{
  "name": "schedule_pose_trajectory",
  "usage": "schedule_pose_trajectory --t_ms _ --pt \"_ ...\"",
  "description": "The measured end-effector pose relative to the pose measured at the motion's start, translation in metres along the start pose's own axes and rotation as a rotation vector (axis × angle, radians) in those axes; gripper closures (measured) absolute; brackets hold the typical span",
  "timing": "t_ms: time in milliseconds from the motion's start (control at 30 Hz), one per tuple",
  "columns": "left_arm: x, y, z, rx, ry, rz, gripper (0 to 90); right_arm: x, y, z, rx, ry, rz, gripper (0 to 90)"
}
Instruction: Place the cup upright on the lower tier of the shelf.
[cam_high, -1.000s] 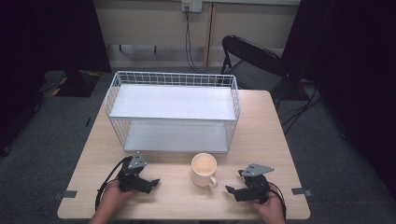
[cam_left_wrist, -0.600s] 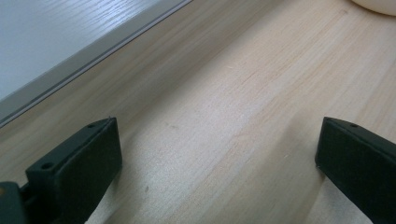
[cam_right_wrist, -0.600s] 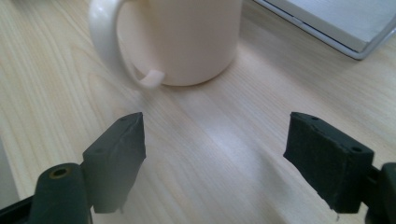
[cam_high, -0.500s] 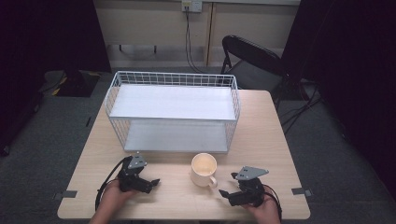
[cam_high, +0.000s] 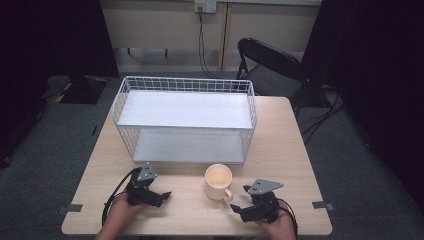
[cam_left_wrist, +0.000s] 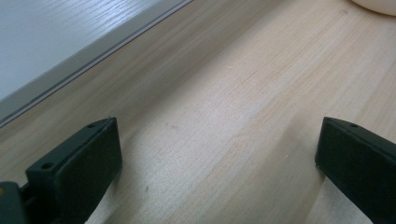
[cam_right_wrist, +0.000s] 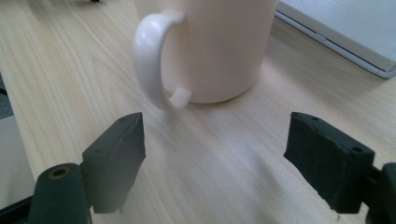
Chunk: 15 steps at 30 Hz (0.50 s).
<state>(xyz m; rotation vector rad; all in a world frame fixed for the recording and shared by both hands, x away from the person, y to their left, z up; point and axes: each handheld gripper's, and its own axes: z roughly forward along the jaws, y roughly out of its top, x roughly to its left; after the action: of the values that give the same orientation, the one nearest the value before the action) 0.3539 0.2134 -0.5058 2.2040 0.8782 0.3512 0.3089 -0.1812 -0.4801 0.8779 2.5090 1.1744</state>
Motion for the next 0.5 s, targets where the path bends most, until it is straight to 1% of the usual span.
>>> schedule_pose_trajectory --t_ms 267,333,433,500 --pt "0.0000 0.0000 0.0000 0.000 0.000 0.000 0.0 0.0040 0.0041 0.0018 -0.012 0.013 -0.010 19.3" --pt "0.0000 0.0000 0.0000 0.000 0.001 0.000 0.0 0.0047 0.0051 0.0026 -0.012 0.006 -0.008 19.5" --pt "0.0000 0.0000 -0.0001 0.000 0.001 0.000 0.0 0.0048 0.0071 0.0043 -0.018 0.011 0.006 21.1" --pt "0.0000 0.0000 0.0000 0.000 0.001 0.000 0.0 0.0053 0.0088 0.0057 -0.023 0.009 0.004 22.2"
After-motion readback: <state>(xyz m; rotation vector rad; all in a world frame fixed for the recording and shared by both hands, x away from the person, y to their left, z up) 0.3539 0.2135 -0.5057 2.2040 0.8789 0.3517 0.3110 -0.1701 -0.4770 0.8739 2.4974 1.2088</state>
